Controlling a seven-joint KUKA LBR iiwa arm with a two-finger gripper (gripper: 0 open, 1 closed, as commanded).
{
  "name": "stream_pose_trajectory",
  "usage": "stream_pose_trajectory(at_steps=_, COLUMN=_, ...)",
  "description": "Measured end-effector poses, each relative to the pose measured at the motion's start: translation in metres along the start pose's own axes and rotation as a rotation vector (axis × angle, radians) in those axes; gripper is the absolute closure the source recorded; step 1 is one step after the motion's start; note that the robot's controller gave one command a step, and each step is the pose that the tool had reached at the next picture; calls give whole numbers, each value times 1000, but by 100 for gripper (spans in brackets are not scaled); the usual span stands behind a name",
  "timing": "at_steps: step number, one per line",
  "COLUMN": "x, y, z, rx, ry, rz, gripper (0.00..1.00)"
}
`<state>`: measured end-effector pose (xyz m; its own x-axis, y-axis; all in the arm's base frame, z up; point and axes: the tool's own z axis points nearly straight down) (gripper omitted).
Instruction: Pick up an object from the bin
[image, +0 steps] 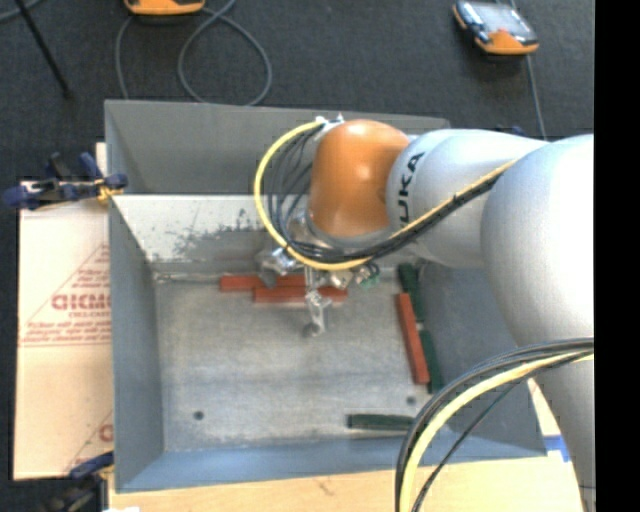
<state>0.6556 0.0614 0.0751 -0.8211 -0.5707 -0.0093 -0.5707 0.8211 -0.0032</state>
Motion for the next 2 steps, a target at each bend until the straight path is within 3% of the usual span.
stream_pose_trajectory(at_steps=1, x=13, y=-12, z=2, rx=-2, ry=2, rz=15, gripper=0)
stream_pose_trajectory(at_steps=2, x=36, y=-41, z=2, rx=-2, ry=4, rz=72, gripper=0)
